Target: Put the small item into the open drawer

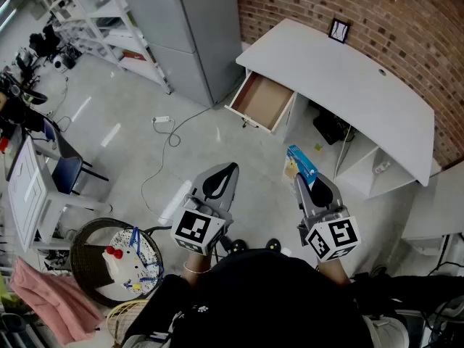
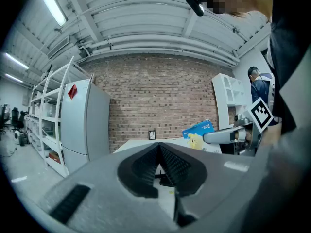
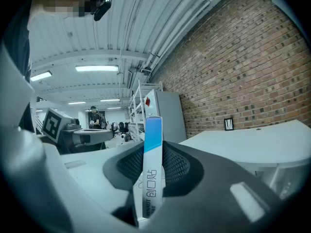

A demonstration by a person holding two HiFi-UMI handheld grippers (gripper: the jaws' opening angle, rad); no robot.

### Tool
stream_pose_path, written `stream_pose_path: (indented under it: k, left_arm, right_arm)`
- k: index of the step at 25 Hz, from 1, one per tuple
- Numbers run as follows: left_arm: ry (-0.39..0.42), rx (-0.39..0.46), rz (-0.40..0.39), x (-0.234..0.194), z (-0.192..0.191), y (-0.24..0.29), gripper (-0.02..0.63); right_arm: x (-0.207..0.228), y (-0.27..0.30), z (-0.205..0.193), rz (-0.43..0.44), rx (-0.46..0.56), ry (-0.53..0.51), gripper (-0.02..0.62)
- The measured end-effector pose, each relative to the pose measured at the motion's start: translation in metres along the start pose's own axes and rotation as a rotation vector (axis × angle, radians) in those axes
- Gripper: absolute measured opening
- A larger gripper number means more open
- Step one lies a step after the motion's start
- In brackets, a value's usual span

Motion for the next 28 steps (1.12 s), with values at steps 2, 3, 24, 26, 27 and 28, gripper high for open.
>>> stream_pose_path:
  k: [2, 3, 24, 26, 27, 28]
  left_arm:
    - [0.000, -0.002, 0.003, 0.003, -0.001, 0.001, -0.009]
    - [0.000, -0.003, 0.004, 0.004, -0.002, 0.002, -0.009]
    - [0.031, -0.007, 0.065, 0.034, 0.001, 0.019, -0.009]
    - [0.032, -0.010, 0.073, 0.037, 0.001, 0.018, -0.009]
    - [0.034, -0.012, 0.077, 0.038, 0.001, 0.018, -0.009]
    - [0.036, -0.013, 0.082, 0.039, 0.001, 0.017, -0.009]
  right_arm:
    - [0.001, -0.001, -0.001, 0.015, -0.003, -0.012, 0.094]
    - [0.000, -0.002, -0.001, 0.022, -0.005, -0.023, 0.094]
    - [0.041, -0.024, 0.001, 0.075, 0.028, 0.025, 0.095]
    - [0.043, -0.027, 0.001, 0.076, 0.031, 0.030, 0.094]
    - [0.044, -0.028, 0.001, 0.077, 0.032, 0.032, 0.094]
    - [0.046, -0.028, 0.000, 0.080, 0.031, 0.033, 0.095]
Point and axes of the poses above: the fingertips, and each gripper's own axes: y forward along the fingers, x to its right, z out of its top, the point moved 2 cm from there along -y, backward along the fingers, and after that the axes turned 10 degrees about z, right-handed, at the moved point
